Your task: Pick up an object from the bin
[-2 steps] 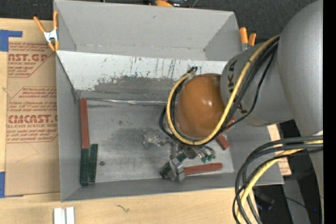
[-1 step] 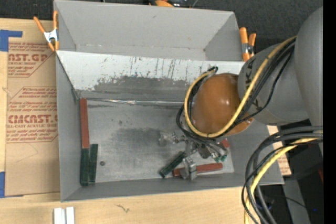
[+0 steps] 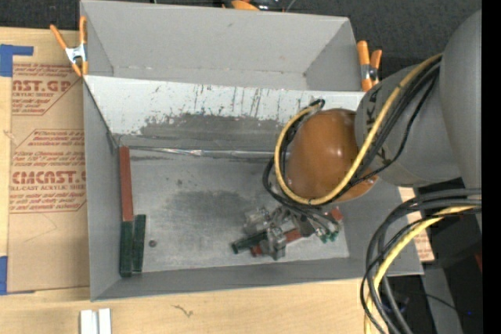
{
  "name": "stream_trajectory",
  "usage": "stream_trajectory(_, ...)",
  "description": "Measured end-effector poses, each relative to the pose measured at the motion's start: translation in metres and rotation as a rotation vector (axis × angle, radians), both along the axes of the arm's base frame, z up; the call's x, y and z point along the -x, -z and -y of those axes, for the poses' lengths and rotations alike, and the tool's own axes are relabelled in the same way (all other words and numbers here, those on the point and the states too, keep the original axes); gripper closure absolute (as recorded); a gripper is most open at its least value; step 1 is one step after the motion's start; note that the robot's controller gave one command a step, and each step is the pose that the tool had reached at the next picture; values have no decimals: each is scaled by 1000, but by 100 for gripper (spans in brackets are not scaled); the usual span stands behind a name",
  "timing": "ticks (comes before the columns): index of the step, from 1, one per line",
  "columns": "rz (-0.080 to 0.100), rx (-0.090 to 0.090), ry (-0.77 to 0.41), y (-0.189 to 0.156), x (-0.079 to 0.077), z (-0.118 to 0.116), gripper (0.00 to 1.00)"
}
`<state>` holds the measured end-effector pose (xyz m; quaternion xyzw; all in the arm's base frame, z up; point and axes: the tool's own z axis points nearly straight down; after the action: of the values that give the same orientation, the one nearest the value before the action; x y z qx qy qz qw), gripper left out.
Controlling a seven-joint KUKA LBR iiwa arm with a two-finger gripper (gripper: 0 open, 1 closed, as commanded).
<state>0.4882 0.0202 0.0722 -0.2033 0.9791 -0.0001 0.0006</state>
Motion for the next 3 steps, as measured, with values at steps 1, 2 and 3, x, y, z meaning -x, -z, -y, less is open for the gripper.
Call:
stream_trajectory(1, 5, -2, -189, -1, 0, -1, 100)
stream_trajectory(2, 7, -1, -191, -78, -2, -12, 100)
stream_trajectory(3, 0, -1, -190, -73, -1, -11, 0)
